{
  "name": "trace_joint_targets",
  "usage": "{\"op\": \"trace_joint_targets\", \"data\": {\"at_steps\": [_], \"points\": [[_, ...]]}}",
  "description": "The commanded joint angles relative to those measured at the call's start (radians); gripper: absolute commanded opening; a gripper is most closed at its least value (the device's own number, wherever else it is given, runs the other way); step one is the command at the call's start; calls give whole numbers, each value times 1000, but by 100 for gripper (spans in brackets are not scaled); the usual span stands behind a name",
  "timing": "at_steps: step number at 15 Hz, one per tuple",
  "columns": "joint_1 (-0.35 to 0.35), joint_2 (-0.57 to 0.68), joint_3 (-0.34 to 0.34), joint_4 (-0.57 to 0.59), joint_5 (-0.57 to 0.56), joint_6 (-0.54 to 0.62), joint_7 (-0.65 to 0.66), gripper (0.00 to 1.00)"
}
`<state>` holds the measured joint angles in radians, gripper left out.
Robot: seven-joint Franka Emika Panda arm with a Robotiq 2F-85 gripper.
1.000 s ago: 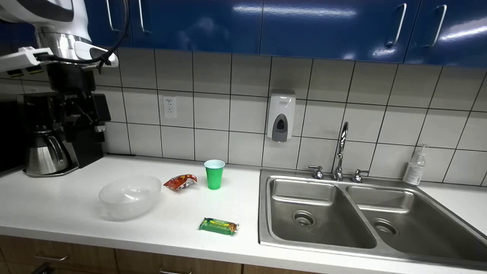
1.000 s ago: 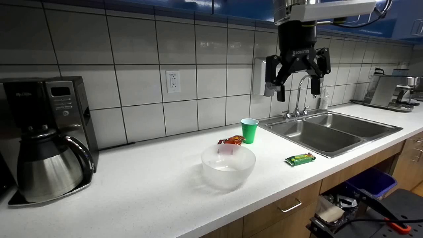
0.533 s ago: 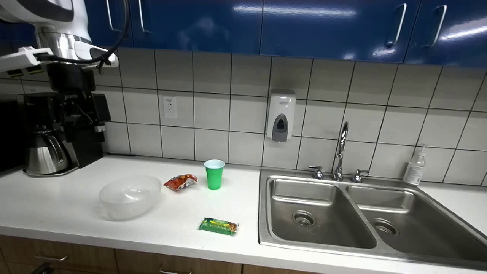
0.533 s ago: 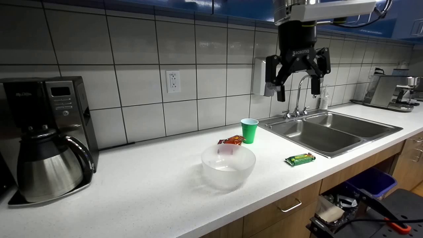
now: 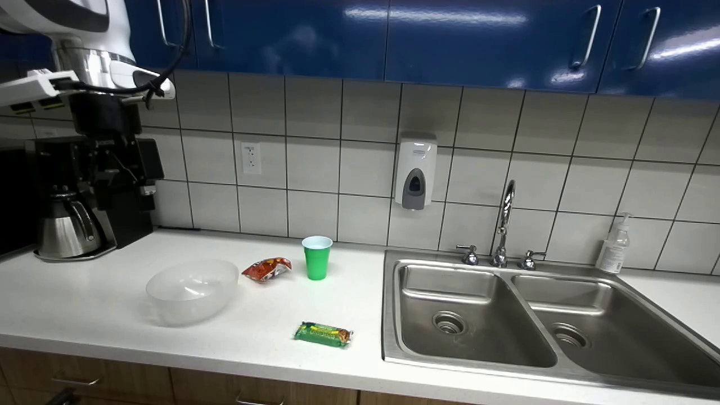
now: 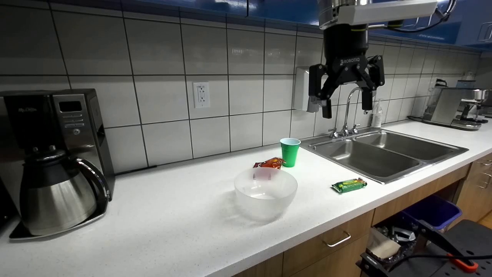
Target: Put the candy bar in the bowl
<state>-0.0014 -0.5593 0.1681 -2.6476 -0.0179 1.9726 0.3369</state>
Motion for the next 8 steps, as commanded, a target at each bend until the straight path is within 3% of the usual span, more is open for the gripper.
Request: {"op": "trace_joint_targets", "data": {"at_steps": [1,8], "points": [[7,1,-7,1,-4,-2,3,100],[3,26,2,-1,-24,30,17,100]]}}
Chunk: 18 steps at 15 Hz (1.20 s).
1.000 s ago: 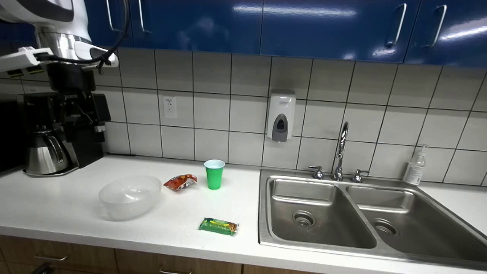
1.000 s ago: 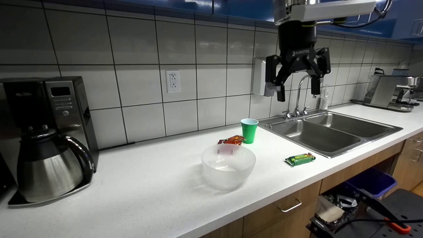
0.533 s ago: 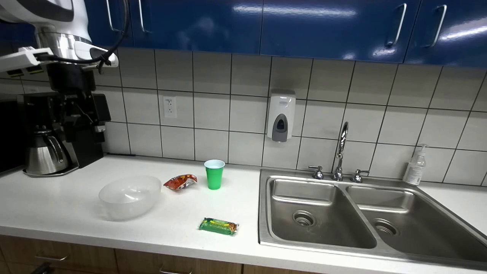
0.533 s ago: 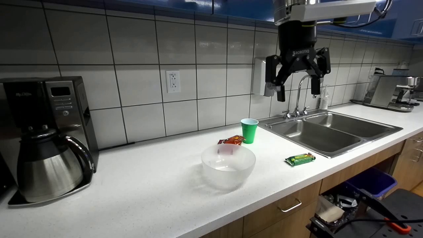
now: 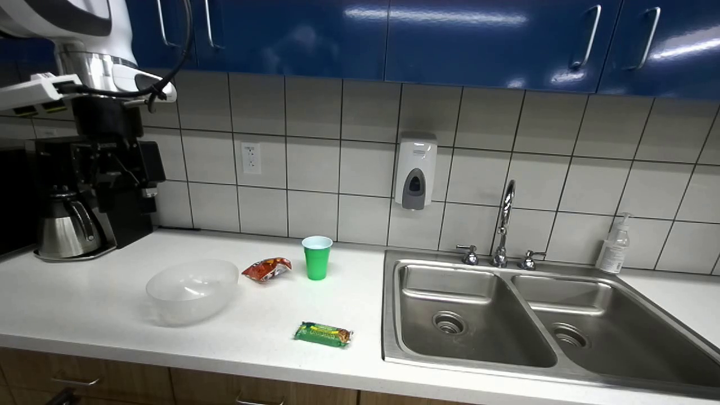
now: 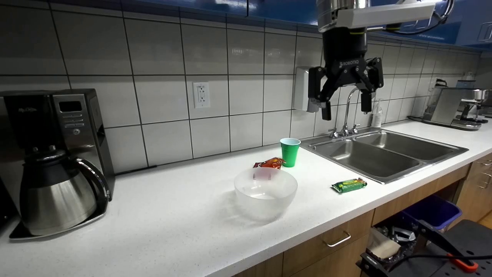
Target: Put the candy bar in the bowl
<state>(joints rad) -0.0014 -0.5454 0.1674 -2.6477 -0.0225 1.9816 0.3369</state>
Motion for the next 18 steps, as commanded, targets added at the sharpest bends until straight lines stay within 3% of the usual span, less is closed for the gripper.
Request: {"op": "trace_joint_targets", "data": {"at_steps": [1,9,18], "points": [[3,16,3,-2,-21,27,16,100],[-9,54,-16,-61,-110,161,-29,100],[-87,101,-187,-117,-262,333,-292,100]]}}
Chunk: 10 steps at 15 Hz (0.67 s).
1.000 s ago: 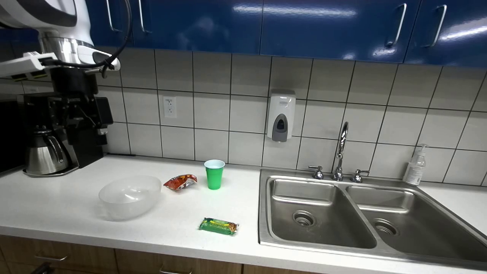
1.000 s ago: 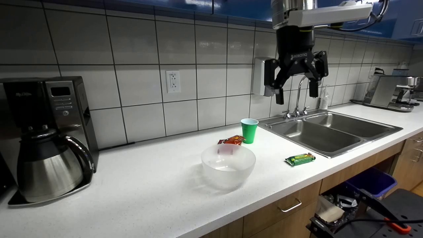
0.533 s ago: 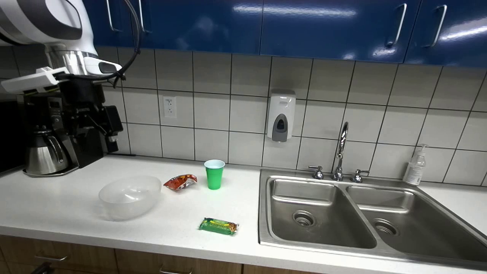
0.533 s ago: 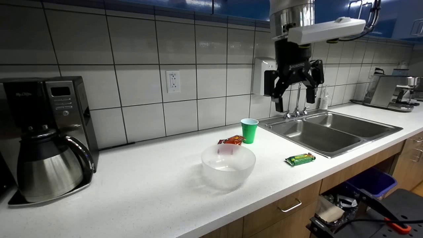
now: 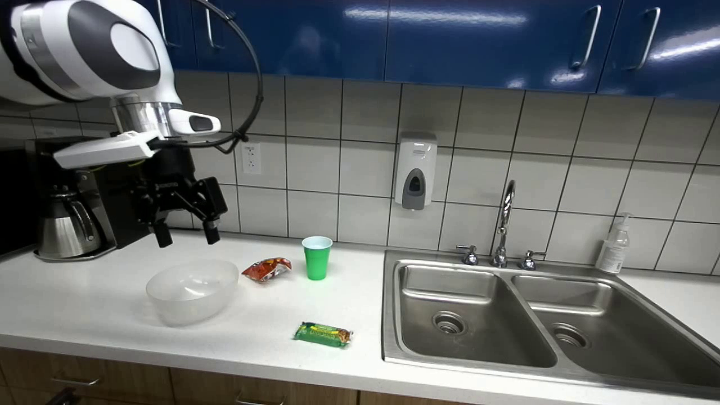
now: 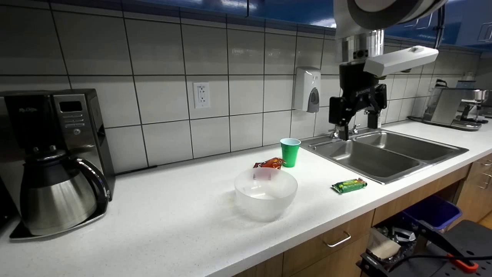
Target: Put the candy bar in the bowl
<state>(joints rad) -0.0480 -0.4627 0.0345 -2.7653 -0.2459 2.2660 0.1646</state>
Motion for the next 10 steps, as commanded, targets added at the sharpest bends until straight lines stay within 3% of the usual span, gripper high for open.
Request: {"op": "trace_joint_targets", "data": {"at_steps": [1,10], "points": [[-51,36,-82,12,-48,58,-174,100],[-98,284,-272,169,-67,225,-603,100]]}}
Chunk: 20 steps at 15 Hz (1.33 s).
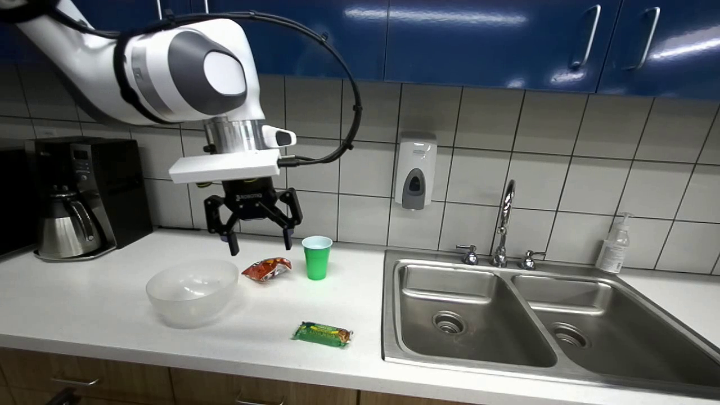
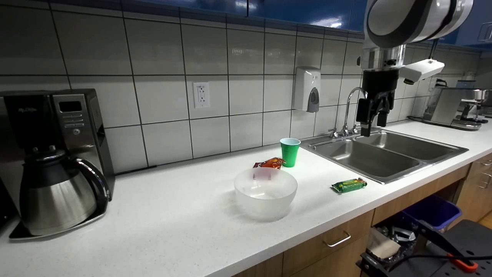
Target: Put the candy bar in the bowl
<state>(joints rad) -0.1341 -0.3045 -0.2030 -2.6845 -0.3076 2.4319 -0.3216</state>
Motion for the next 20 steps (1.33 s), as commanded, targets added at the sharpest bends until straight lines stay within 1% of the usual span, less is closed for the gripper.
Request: {"op": "trace_joint_targets", "data": {"at_steps": [1,3,5,7,10,15,20], "points": [[-9,165,-48,113,6,83,-161,100],[-4,251,-68,170,39,122,-248,100],[-7,330,-69,227,82,142,-330,100],[-22,410,-51,290,121,145,-411,100],[-45,523,-18,394,137,112,-517,100],[-74,699,9,560,61,76,-577,100],[-70,798,7,649,-59,43,-595,100]]}}
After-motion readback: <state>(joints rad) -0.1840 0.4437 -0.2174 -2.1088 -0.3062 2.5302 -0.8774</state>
